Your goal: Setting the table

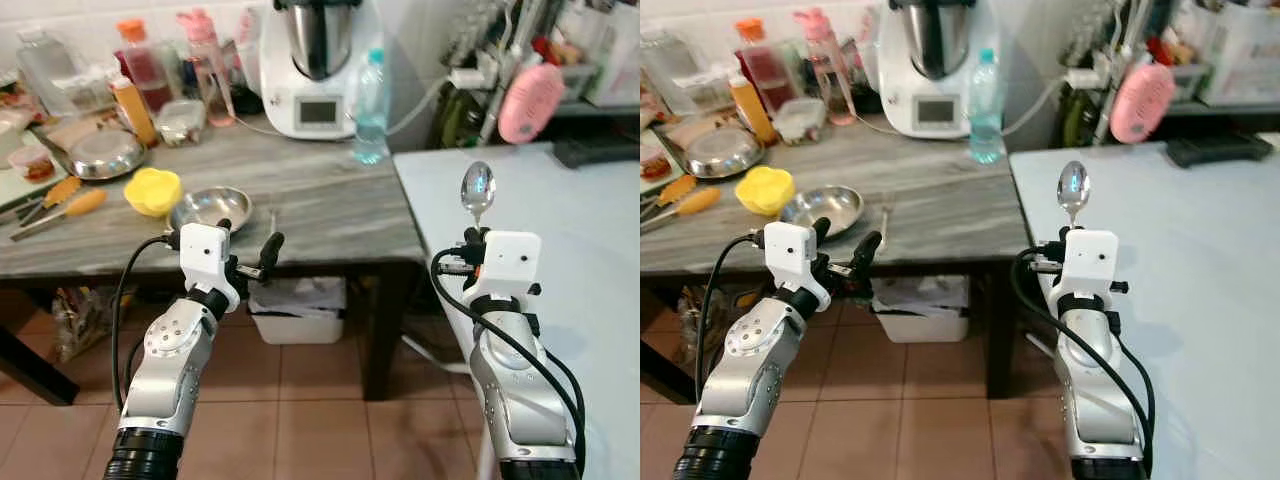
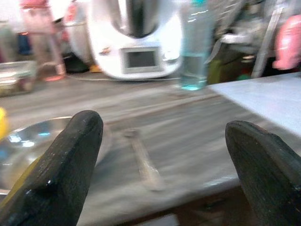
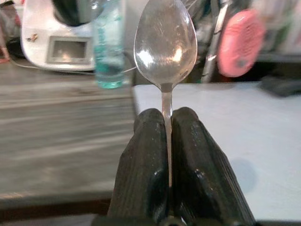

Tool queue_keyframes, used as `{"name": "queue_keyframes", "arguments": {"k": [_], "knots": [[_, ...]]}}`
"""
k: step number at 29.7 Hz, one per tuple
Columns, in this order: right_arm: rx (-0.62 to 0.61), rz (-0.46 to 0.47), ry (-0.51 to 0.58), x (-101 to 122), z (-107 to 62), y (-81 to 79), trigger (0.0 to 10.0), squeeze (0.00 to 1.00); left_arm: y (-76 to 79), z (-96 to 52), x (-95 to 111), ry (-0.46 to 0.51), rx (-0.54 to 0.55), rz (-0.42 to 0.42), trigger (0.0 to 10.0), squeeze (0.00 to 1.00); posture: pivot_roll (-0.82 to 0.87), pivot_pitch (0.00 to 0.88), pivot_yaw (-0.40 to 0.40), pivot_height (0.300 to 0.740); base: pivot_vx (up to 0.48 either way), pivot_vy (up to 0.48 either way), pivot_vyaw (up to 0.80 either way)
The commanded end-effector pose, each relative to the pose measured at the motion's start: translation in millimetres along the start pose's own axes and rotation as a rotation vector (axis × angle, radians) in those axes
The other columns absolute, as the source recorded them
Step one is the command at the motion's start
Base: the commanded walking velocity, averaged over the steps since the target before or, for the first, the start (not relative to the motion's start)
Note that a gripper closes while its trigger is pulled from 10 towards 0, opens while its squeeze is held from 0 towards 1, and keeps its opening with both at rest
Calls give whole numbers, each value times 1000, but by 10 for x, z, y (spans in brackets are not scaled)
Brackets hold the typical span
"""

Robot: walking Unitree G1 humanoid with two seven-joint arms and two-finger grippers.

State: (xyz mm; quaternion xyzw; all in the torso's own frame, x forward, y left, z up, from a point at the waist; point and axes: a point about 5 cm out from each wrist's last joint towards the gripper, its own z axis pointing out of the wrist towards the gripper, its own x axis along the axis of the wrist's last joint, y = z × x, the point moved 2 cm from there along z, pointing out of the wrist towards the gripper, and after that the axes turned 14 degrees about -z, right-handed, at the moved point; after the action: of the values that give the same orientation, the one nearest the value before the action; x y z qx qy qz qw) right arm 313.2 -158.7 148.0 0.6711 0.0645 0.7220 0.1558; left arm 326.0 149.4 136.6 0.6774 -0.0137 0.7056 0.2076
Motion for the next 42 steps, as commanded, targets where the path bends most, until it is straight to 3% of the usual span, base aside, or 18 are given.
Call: {"name": "queue_keyframes", "arguments": {"k": [1, 10, 20, 33, 42], "knots": [[-1, -6, 22, 46, 9, 9, 10000, 0, 17, 23, 40, 7, -8, 13, 10000, 0, 36, 28, 54, 740, 458, 0, 0], [1, 3, 15, 25, -2, 0, 10000, 0, 13, 19, 43, 4, -11, 19, 10000, 0, 39, 31, 54, 740, 447, 0, 0], [3, 8, 11, 16, -2, -11, 10000, 0, -128, -16, 5, -29, 80, 2, 10000, 0, 43, 34, 54, 740, 0, 0, 0], [0, 9, 11, 16, -5, -10, 10000, 0, -99, 4, 24, -32, 57, 19, 10000, 0, 39, 37, 60, 740, 0, 0, 0], [-5, 8, 10, 13, -7, -8, 10000, 0, -76, 18, 18, -34, 42, 24, 10000, 0, 38, 35, 62, 740, 0, 301, 0]]}}
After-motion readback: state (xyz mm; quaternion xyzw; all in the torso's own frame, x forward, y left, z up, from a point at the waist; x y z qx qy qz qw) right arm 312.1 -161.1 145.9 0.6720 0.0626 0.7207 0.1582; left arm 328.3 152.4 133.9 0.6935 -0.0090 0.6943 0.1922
